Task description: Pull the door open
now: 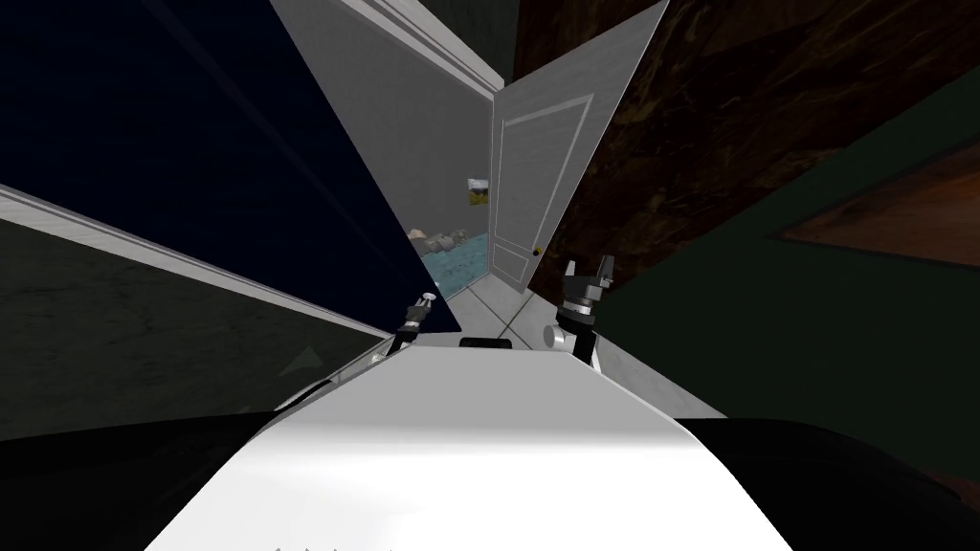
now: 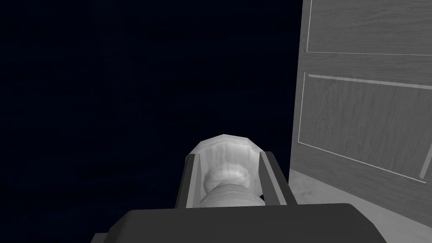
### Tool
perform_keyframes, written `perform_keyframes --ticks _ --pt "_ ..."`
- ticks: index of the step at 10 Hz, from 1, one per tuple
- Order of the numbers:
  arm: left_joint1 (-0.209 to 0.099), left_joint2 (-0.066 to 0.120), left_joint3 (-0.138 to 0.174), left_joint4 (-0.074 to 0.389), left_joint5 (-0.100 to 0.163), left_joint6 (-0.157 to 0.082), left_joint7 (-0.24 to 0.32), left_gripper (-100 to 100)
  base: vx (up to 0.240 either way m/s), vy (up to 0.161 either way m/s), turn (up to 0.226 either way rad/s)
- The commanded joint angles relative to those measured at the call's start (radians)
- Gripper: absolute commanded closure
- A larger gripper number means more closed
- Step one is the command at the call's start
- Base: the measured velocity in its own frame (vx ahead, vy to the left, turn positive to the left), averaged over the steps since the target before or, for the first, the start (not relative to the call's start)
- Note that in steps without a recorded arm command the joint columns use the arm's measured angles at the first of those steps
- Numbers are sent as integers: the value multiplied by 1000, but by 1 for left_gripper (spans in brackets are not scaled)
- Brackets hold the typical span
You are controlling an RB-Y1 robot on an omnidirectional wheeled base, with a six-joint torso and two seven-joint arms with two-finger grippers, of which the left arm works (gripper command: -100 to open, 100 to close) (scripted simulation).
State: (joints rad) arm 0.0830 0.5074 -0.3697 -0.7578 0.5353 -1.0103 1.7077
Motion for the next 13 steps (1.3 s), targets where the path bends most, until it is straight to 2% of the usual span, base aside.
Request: perform_keyframes --ticks 1,4,5,6,8,9,10,12,13 --pt "38 11 -29 4 -14 -21 20 100 -66 14 -10" --pt "86 43 -68 -9 -35 -68 58 100 -77 28 7" --pt "86 43 -68 -9 -35 -68 58 100 -62 20 3" --pt "109 59 -87 -14 -44 -89 75 100 -71 30 -1" --pt "116 64 -93 -16 -47 -96 81 100 -39 16 -4" --pt "107 78 -78 -36 -42 -104 82 100 -17 0 9" --pt "133 77 -84 -17 -47 -153 87 100 -9 8 -151" --pt "160 73 -91 9 -53 -200 93 100 -1 29 -139" --pt "160 73 -91 9 -53 -200 93 100 -3 17 -15"
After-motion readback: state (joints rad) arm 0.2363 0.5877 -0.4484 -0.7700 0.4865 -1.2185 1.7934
